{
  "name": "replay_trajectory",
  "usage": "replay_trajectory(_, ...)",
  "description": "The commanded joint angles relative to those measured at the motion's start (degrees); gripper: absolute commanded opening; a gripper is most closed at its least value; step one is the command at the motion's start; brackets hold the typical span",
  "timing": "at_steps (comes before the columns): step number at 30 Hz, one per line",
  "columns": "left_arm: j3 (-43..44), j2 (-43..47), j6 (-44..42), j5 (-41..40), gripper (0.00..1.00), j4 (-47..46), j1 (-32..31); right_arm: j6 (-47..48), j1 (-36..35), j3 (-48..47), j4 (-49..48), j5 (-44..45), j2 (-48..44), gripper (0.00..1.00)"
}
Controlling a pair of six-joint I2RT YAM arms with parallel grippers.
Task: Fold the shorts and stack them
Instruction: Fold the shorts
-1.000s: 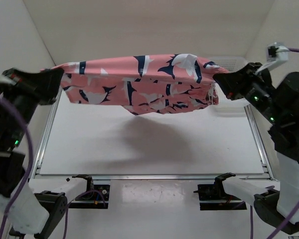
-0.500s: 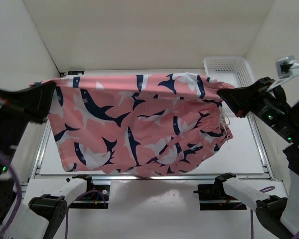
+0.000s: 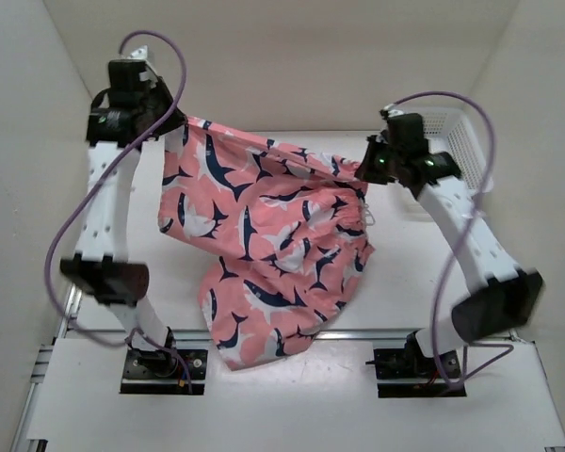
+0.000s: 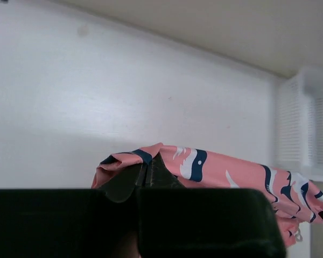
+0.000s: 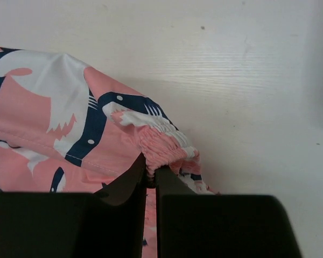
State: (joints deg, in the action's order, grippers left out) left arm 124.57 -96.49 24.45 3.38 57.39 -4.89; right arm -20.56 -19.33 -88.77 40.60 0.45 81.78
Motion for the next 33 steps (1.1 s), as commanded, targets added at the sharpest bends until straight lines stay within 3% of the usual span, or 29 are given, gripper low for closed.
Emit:
replay_trajectory(1, 3.30, -7.20, -2.56, -7.60, 0.10, -2.72, 2.86, 2.45, 3.86, 0.63, -6.48, 3.87, 11.06, 0.00)
replay_trajectory(5, 9.27, -17.32, -2.56, -7.07, 0.10, -2.72, 4.18, 0.43, 5.45, -7.10, -8.52, 0.09, 25.77, 0.00)
replay_trajectory(9, 14.72, -23.56, -1.95, -6.54, 0.10, -2.72, 5.41, -0.62, 6.50, -21.48, -7.56, -3.59, 38.86, 0.00)
replay_trajectory(15, 13.34, -22.53, -1.42, -3.82, 0.10, -2.72, 5.94, -1.15, 6.50, -27.25, -5.44, -5.99, 42.33, 0.00)
replay_trajectory(28, -26.64, 14.90, 2.18, -1.44, 0.10, -4.39, -1.44, -2.30, 7.56, -3.53, -6.06, -9.76, 26.07, 0.00)
replay_trajectory(33, -42.11, 29.76, 7.80, 0.40, 0.10, -4.39, -10.13, -2.82, 9.92, 3.85, -6.06, -9.93, 18.52, 0.00)
